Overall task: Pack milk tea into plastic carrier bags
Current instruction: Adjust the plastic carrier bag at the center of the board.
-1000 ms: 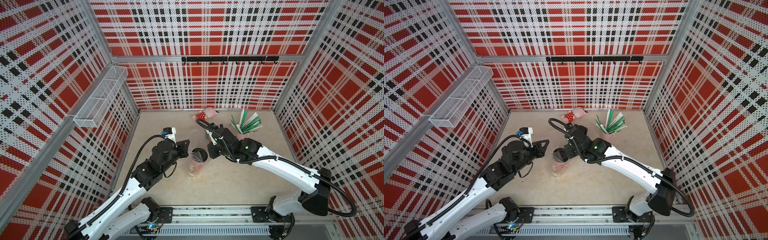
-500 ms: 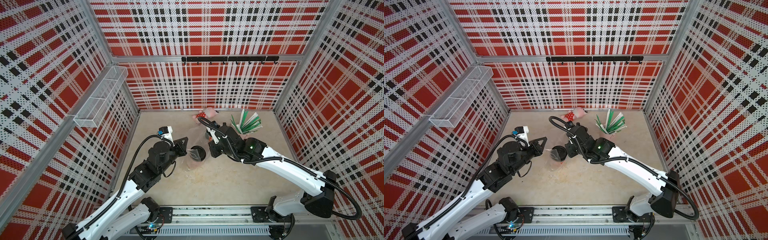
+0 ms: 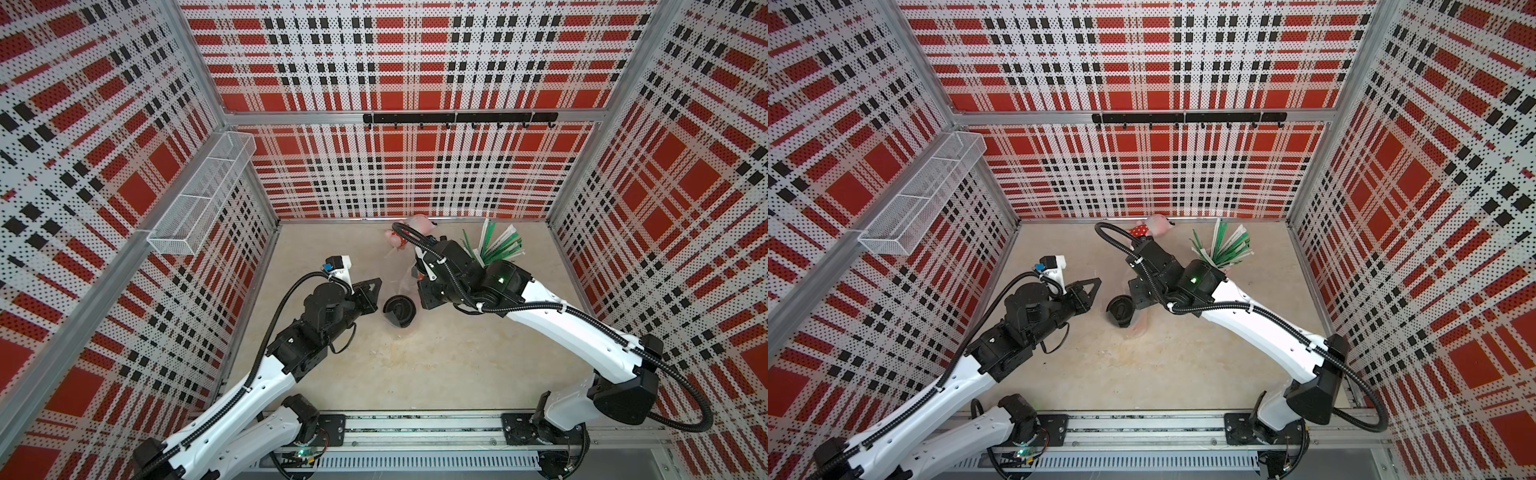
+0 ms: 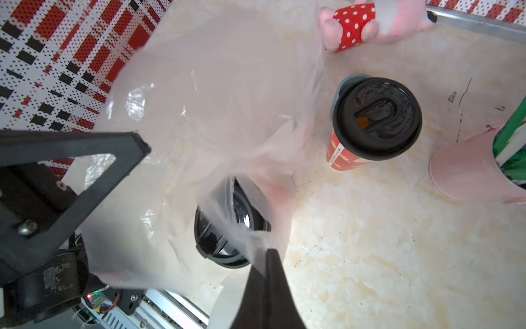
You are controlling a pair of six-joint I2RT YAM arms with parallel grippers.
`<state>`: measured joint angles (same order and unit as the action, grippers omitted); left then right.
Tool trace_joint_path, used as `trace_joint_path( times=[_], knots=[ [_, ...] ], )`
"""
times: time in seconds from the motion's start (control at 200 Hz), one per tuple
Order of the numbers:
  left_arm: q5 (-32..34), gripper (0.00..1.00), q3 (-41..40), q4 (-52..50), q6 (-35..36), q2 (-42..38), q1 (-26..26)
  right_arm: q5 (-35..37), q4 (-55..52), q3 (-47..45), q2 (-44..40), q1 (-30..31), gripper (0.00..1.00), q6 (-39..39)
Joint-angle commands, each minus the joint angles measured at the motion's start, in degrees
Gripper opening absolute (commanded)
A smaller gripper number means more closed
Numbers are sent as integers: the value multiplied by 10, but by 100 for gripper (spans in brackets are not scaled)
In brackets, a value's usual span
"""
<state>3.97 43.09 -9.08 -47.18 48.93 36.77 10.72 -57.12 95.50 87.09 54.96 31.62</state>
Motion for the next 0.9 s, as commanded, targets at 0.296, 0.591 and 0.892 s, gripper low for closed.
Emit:
trace_joint_path(
  times=[0.296, 0.591, 0.892],
  knots=[
    [-17, 0, -6, -7, -43, 14, -34, 8, -62, 18, 16, -9, 0, 48],
    [-30, 0, -4, -11, -43, 22, -53, -11, -33, 3, 8, -26, 5, 22],
    [-39, 0, 18, 15, -48, 46, -57, -22, -12, 20, 0, -37, 29, -22]
  ],
)
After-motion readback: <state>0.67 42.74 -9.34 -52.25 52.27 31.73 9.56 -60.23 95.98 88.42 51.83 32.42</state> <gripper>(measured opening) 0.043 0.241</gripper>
